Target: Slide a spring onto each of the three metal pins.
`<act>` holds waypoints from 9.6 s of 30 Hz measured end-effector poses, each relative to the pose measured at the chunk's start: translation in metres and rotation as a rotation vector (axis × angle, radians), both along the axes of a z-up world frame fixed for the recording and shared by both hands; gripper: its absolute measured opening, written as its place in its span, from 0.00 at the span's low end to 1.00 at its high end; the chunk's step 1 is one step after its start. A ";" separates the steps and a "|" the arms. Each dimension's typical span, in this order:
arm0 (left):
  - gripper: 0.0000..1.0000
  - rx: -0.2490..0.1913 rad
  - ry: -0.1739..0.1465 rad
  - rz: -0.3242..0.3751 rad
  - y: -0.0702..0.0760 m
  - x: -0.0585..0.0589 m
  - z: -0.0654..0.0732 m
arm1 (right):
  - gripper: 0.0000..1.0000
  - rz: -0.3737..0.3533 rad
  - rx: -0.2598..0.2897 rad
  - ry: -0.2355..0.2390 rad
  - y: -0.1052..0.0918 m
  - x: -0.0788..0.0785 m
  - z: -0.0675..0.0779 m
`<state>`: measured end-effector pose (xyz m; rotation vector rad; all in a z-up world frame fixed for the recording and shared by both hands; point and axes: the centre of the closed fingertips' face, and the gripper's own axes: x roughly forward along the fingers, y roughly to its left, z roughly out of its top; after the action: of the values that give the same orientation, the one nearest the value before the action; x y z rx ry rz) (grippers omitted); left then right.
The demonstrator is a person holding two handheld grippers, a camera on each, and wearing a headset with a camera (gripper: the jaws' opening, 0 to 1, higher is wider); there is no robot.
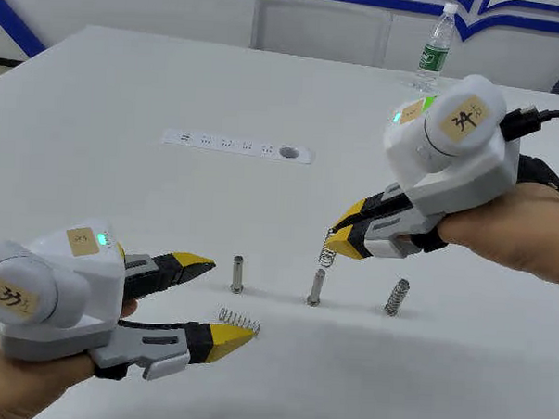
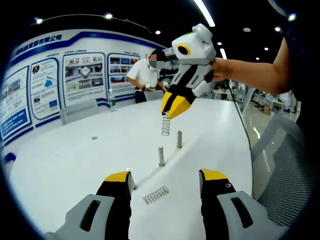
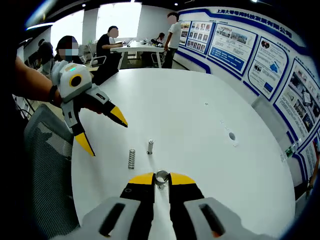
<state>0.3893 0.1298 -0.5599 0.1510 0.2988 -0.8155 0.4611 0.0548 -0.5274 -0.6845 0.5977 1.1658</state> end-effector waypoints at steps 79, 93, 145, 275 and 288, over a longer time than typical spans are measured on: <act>0.66 0.008 0.019 0.051 0.012 -0.002 -0.005 | 0.17 -0.016 -0.045 0.016 0.005 0.016 -0.061; 0.66 0.010 0.019 0.054 0.013 -0.003 -0.006 | 0.17 0.051 0.002 0.073 0.044 -0.016 -0.065; 0.60 0.036 0.041 0.001 0.002 -0.008 -0.019 | 0.11 0.107 -0.085 0.186 0.047 -0.062 -0.100; 0.64 -0.034 0.054 0.086 0.022 -0.004 -0.015 | 0.11 0.080 0.045 0.057 0.097 0.008 -0.031; 0.63 -0.027 0.060 0.085 0.025 -0.003 -0.017 | 0.11 0.078 0.028 0.074 0.101 0.016 -0.046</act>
<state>0.3859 0.1546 -0.5771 0.0880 0.3481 -0.7407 0.4770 0.1554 -0.5736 -0.6472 0.6204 1.2746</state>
